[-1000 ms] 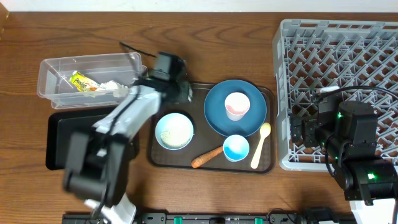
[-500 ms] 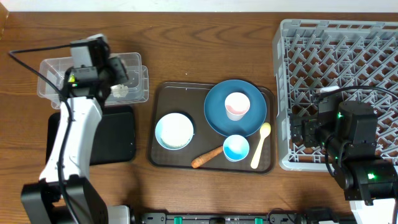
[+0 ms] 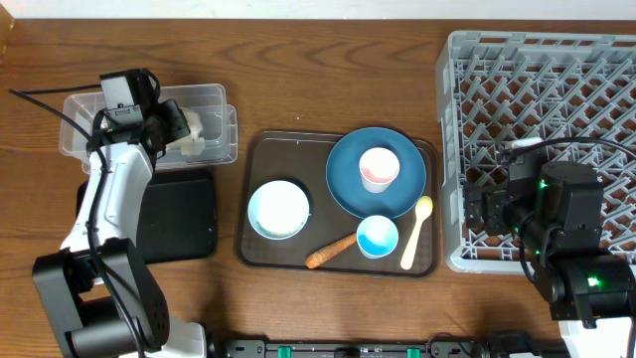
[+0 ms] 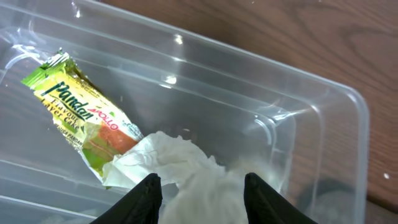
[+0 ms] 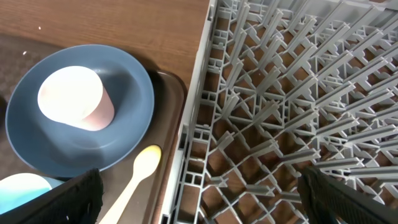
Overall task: Sort waste into correct bins and load items into the dishwasher rack
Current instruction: 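Carry the second tissue left and release it into the clear bin, then reach the left gripper to the pink cup on the blue plate and grasp it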
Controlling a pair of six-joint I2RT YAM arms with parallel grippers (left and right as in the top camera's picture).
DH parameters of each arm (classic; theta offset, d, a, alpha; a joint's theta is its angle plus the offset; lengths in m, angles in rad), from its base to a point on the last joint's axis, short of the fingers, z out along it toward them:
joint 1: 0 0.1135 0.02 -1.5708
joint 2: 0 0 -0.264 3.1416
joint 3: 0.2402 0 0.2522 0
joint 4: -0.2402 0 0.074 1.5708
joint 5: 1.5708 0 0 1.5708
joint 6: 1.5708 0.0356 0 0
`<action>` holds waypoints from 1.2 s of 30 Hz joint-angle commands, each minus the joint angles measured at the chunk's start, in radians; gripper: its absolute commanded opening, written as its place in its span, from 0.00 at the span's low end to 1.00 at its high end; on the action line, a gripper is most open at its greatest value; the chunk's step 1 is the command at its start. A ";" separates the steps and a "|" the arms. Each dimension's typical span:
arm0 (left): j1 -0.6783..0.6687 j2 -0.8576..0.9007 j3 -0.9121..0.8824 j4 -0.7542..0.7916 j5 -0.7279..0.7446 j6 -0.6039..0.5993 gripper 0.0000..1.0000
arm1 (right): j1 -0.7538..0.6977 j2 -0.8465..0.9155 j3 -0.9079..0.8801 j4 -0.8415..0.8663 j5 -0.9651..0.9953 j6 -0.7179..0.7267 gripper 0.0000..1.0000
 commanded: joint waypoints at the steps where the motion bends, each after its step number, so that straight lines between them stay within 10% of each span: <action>1: -0.010 -0.060 0.025 -0.004 0.040 0.010 0.46 | 0.011 -0.002 0.018 -0.003 0.000 0.009 0.99; 36: -0.795 0.089 0.137 -0.122 0.040 0.016 0.46 | -0.034 -0.002 0.018 -0.034 0.049 0.098 0.99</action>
